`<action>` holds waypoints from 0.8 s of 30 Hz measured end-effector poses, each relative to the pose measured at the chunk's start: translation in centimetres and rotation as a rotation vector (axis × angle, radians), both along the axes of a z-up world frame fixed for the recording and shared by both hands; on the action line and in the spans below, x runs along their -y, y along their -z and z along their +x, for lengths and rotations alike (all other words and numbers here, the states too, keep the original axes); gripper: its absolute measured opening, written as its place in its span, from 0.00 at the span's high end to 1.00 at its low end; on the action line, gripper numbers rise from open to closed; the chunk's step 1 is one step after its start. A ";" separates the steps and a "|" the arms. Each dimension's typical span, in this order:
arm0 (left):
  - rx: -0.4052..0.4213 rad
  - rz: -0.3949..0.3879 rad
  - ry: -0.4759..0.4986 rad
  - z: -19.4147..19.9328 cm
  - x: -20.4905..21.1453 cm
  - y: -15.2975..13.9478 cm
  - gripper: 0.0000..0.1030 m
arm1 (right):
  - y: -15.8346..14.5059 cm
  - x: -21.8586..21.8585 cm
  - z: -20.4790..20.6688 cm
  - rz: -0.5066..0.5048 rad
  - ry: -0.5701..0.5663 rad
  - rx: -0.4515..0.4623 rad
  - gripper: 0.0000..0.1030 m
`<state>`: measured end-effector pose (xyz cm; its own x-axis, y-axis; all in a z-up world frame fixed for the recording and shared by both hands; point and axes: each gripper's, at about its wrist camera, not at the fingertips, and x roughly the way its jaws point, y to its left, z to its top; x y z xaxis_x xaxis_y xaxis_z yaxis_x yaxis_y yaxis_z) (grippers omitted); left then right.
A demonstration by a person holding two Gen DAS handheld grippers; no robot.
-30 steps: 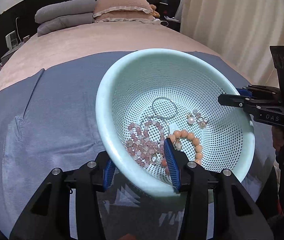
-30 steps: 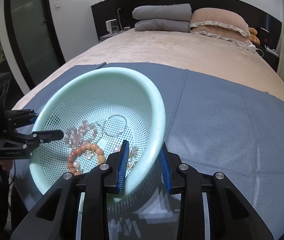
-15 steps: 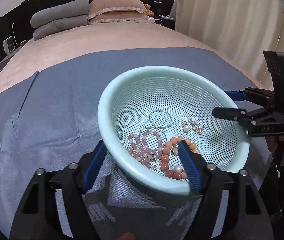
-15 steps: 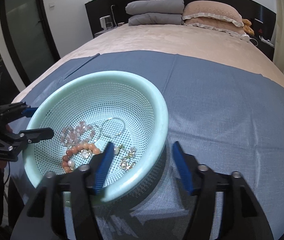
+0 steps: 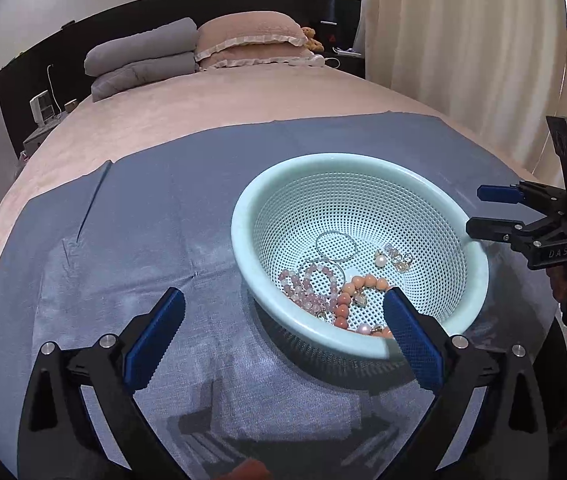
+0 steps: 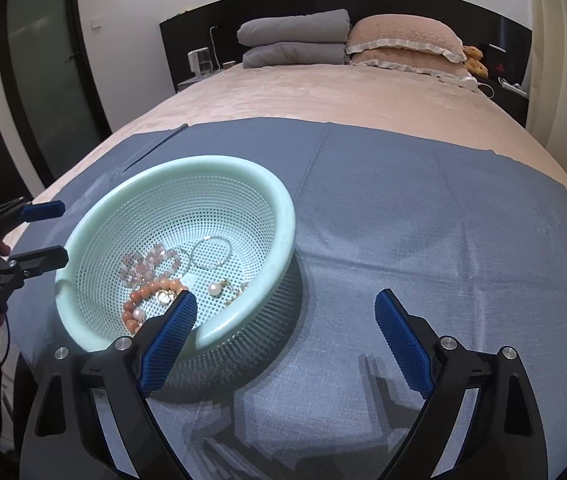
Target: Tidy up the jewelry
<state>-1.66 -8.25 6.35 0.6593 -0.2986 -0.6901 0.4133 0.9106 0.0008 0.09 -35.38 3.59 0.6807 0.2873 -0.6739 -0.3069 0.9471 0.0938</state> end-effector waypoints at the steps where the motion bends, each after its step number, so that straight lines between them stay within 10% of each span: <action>1: 0.010 0.008 -0.005 -0.4 0.1 0.1 0.06 | 0.0 0.1 -0.3 0.002 0.001 0.002 0.16; 24: 0.100 -0.071 -0.044 -8.2 1.1 1.9 0.06 | 2.2 -1.2 -9.5 -0.014 0.039 0.104 0.16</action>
<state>-9.91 -9.40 4.43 0.7376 -0.3134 -0.5981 0.3737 0.9272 -0.0250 -9.42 -34.15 1.37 0.7574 0.2506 -0.6030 -0.2776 0.9594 0.0500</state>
